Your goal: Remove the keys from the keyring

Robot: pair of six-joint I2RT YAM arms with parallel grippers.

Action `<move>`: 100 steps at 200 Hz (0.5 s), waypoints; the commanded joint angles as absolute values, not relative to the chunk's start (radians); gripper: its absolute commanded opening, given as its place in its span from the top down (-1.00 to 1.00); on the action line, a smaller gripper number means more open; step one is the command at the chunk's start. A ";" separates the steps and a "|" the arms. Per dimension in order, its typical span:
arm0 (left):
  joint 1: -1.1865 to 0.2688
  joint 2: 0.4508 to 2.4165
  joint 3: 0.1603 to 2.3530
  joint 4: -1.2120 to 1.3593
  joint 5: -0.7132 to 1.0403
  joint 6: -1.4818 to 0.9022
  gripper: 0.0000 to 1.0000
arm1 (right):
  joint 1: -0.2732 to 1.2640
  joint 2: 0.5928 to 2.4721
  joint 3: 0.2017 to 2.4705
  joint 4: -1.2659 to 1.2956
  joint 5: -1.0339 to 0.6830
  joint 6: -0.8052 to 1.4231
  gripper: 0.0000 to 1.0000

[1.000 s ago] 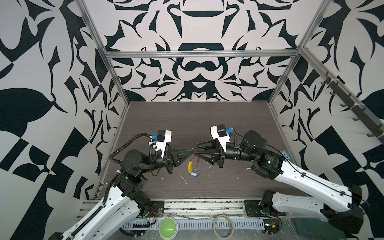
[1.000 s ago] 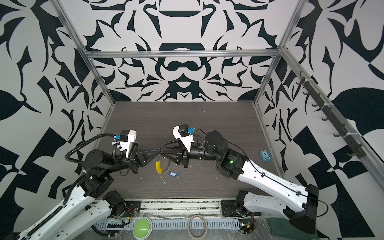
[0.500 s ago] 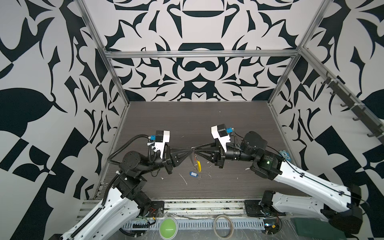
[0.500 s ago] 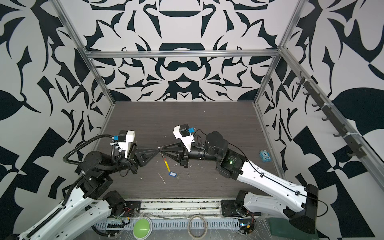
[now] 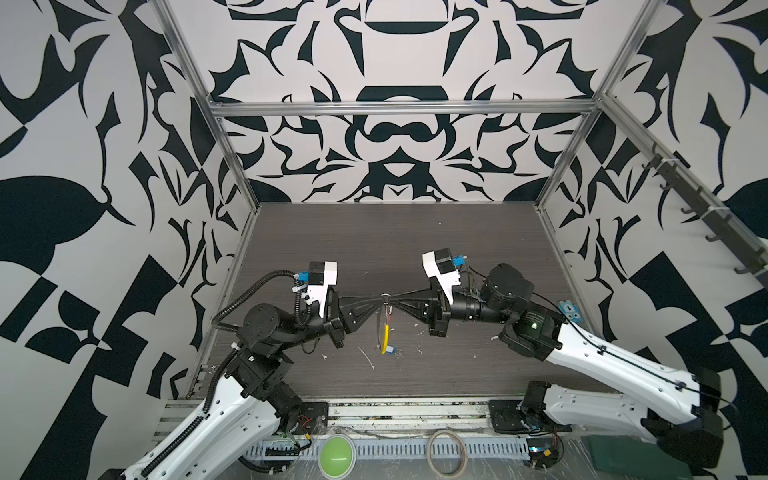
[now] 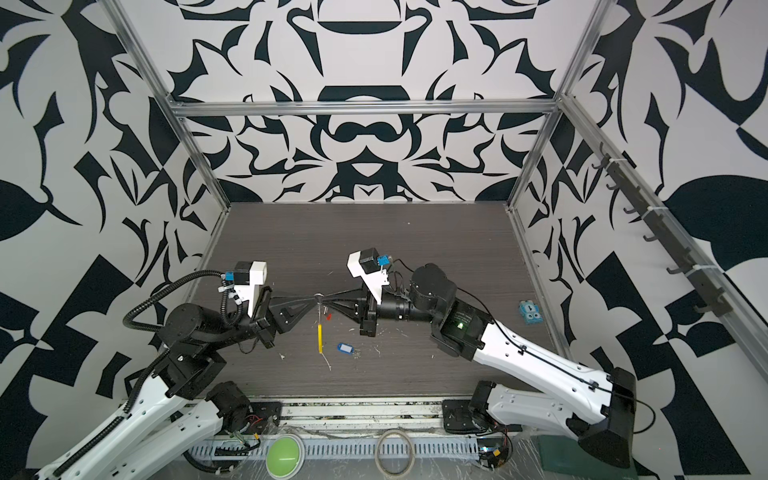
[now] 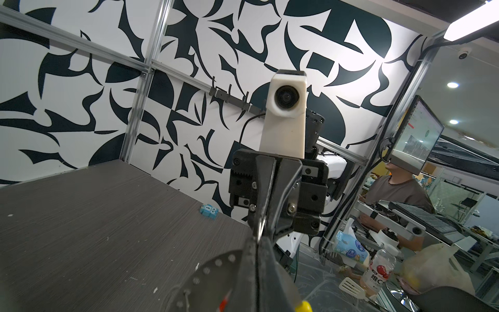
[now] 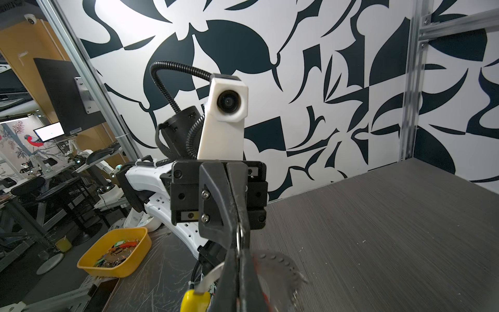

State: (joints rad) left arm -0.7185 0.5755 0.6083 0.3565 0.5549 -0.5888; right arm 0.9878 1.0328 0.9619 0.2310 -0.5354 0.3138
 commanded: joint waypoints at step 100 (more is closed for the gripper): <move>-0.721 0.669 0.857 -0.171 0.671 -0.454 0.12 | 0.935 1.020 1.146 -0.302 -0.581 0.114 1.00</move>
State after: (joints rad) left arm -0.7185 0.6132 0.7544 0.0654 0.5941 -0.5308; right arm 0.9489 1.0222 1.0428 -0.1535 -0.5407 0.2035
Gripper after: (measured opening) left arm 0.445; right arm 0.045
